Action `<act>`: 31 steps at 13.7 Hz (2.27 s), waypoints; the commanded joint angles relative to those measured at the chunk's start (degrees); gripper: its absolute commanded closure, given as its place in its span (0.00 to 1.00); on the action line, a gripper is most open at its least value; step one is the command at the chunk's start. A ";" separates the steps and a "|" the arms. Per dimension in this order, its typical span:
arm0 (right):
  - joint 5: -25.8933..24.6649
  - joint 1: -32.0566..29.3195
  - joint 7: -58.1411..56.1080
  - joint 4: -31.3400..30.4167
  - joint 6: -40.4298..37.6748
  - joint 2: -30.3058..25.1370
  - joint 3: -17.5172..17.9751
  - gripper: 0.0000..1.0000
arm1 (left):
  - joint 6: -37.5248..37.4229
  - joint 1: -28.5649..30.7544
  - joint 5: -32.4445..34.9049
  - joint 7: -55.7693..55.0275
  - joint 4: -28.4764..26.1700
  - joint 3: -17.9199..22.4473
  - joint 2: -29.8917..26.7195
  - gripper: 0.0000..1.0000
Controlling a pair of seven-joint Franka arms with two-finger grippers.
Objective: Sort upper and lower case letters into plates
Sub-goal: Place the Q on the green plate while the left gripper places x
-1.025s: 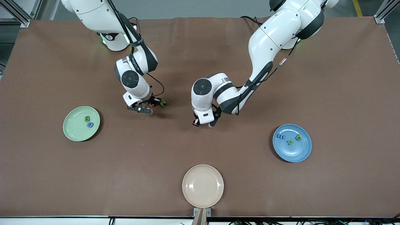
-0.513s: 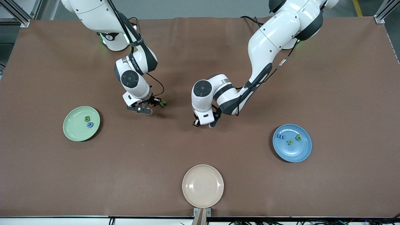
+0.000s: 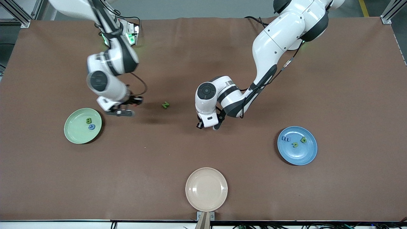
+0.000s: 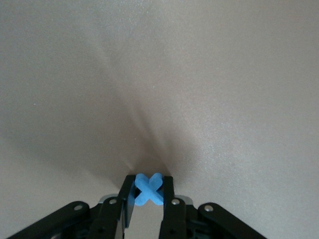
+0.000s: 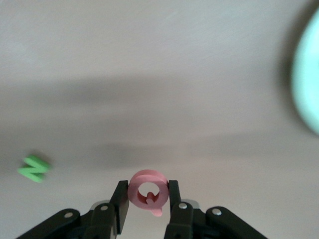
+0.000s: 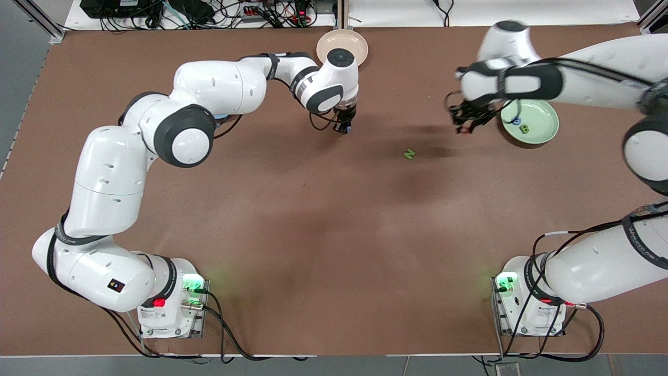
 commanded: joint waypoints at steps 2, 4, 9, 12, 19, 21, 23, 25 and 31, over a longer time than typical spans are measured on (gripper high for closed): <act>-1.83 -15.03 -21.20 0.02 0.26 -1.12 0.99 0.85 | -1.24 -0.04 -0.26 0.58 1.26 0.55 -0.25 0.99; -4.90 -22.42 -30.61 1.87 3.49 1.68 1.08 0.85 | -3.88 1.80 -0.09 3.90 1.26 0.55 -2.26 0.99; -5.53 -30.01 -42.78 1.96 15.98 9.33 0.99 0.85 | -13.27 9.01 0.35 19.09 0.55 0.38 -7.98 0.99; -5.53 -30.01 -42.78 1.96 21.87 12.84 0.99 0.84 | -21.01 14.27 0.27 30.96 0.47 0.12 -11.05 0.99; -5.53 -30.01 -42.78 1.70 24.17 15.84 0.99 0.80 | -25.69 30.17 -0.61 55.04 -4.96 -1.55 -14.75 1.00; -5.44 -30.10 -42.70 1.44 24.09 16.11 1.08 0.76 | -24.90 35.36 -0.61 60.41 -6.82 -2.34 -14.49 1.00; -5.44 -30.01 -42.70 1.44 23.91 16.11 1.08 0.65 | -23.67 38.10 -0.61 62.71 -7.01 -2.52 -13.96 0.99; -5.44 -29.84 -42.52 1.70 23.30 15.32 1.08 0.12 | -21.74 40.12 -0.53 63.94 -7.09 -2.52 -13.00 0.96; -4.83 -20.82 -24.91 4.07 -1.55 1.02 1.51 0.03 | -17.08 42.94 0.53 68.42 -7.18 -2.08 -10.98 0.89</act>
